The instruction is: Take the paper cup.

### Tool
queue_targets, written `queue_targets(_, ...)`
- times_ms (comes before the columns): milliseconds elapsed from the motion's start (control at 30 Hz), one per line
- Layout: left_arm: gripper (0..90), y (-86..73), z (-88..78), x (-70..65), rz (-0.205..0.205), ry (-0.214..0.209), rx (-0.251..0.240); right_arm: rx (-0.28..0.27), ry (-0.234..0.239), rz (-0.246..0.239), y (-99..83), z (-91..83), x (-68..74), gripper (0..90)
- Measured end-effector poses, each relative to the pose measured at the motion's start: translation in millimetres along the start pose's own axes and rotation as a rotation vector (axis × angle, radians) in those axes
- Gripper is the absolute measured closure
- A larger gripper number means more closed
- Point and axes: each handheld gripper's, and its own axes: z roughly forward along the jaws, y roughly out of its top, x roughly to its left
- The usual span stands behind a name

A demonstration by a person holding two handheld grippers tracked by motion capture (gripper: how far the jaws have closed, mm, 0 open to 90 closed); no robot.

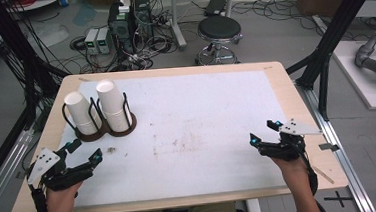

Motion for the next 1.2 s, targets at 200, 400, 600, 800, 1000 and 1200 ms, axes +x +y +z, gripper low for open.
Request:
queue_targets(200,17.0,2.4,7.8,-3.2,-0.001,-0.011,0.003,0.001,0.015,0.005,-2.4,0.7,-0.5,20.4)
queue_targets(400,17.0,6.1,11.2,-4.7,-0.010,-0.044,0.000,0.014,0.019,-0.004,-3.4,3.6,0.5,20.4)
queue_targets(600,16.9,21.0,16.4,1.2,-0.038,-0.065,-0.008,0.006,0.016,0.008,-2.0,-0.5,1.5,20.4)
queue_targets(800,16.9,38.5,22.3,9.2,-0.054,-0.061,-0.037,-0.002,0.006,0.006,-0.4,-5.5,4.9,20.4)
queue_targets(1000,16.7,67.0,38.1,15.4,-0.030,-0.093,-0.021,-0.002,0.007,0.005,0.8,-3.5,5.3,20.4)
queue_targets(1200,16.7,95.3,57.0,20.2,0.006,-0.104,-0.019,0.012,0.012,0.000,-0.3,-2.2,7.1,20.4)
